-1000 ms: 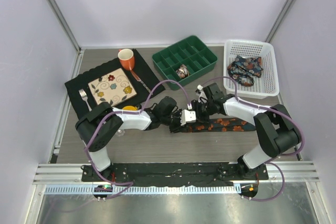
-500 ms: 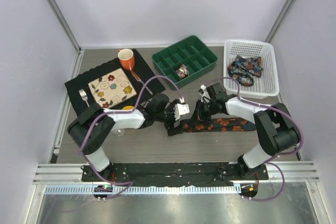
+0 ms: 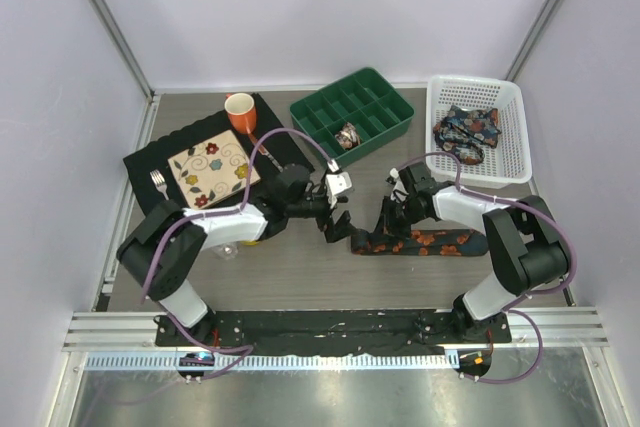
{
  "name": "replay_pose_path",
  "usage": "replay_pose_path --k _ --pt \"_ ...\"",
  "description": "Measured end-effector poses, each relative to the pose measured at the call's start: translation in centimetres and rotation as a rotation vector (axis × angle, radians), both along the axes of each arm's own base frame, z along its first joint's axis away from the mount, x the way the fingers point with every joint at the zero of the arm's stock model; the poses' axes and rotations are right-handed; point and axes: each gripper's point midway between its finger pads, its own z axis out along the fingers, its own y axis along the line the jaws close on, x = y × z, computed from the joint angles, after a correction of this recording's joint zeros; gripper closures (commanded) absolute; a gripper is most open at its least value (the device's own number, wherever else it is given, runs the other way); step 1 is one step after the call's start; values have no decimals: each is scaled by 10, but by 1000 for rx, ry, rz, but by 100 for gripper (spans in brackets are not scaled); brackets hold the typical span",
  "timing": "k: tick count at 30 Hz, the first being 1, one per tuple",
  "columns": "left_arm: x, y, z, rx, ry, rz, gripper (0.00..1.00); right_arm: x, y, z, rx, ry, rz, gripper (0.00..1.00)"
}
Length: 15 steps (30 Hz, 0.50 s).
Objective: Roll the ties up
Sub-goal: Roll the tie at the center of the board.
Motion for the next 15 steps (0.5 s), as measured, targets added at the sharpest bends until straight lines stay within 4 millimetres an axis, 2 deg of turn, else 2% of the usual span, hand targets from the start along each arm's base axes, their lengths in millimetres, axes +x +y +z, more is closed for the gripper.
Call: replay_pose_path --k 4,11,15 --pt "-17 4 -39 45 79 -58 0 0 -1 -2 -7 1 4 99" --pt "-37 -15 -56 27 51 -185 1 1 -1 -4 -22 30 8 99" --pt "-45 -23 -69 32 36 -223 29 2 4 -5 -11 49 21 99"
